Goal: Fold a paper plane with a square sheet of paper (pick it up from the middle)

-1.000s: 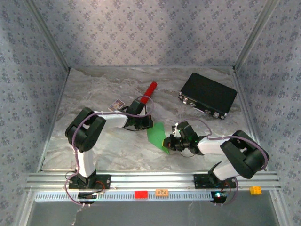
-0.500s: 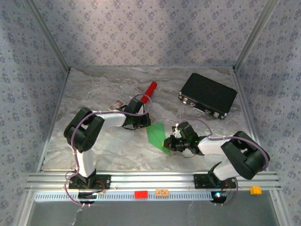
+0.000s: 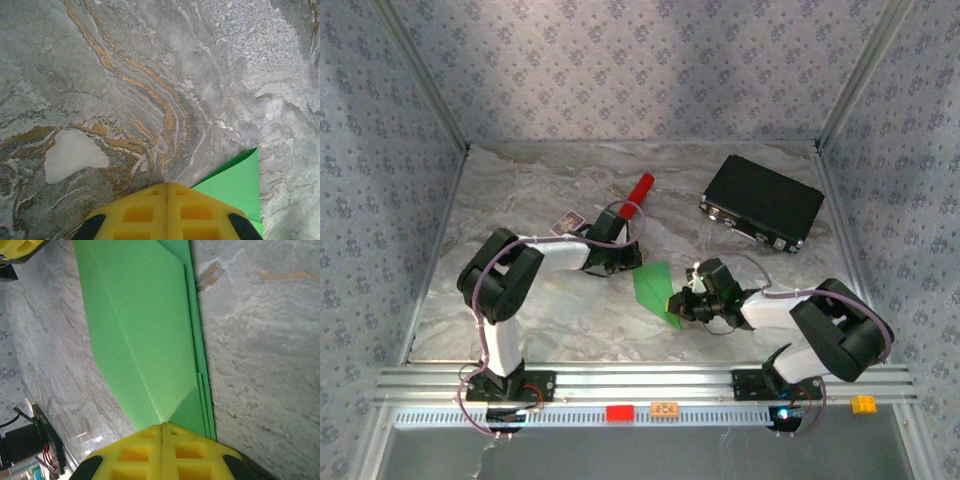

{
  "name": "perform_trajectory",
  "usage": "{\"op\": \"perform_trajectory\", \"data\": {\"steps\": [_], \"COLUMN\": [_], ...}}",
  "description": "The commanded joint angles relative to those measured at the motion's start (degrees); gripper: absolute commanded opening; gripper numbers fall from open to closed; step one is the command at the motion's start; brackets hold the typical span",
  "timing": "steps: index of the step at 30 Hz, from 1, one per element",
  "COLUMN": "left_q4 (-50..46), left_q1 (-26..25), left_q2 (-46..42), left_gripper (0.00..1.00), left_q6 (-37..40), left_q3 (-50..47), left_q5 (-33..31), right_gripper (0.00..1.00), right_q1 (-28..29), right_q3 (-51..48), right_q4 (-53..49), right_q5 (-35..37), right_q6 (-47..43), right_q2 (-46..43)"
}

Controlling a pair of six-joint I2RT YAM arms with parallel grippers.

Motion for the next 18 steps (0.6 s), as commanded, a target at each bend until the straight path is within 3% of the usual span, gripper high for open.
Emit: {"op": "perform_trajectory", "data": {"steps": [1,8,18], "left_q4": [-4.9,-9.6,-5.6], "left_q1": [-0.4,-0.8,-4.2], "left_q2": [0.4,-6.3,-6.8], "left_gripper": [0.04,0.10,0.13], "left_q6": [2.0,3.4,-0.1], "left_q3": [-0.6,5.6,3.4], "left_q5": [-3.4,-0.9,2.8], "right_gripper": [0.00,0.00,0.00], "right_q1": [-0.1,-0.2,-0.4], "right_q3": [-3.7,-3.5,-2.8], "right_q4": [-13.7,-13.9,-13.9], "right_q5": [2.3,2.3,2.0], "right_q6": [-1.3,-1.3,-1.4], "right_q2": [1.8,1.5,1.4]}}
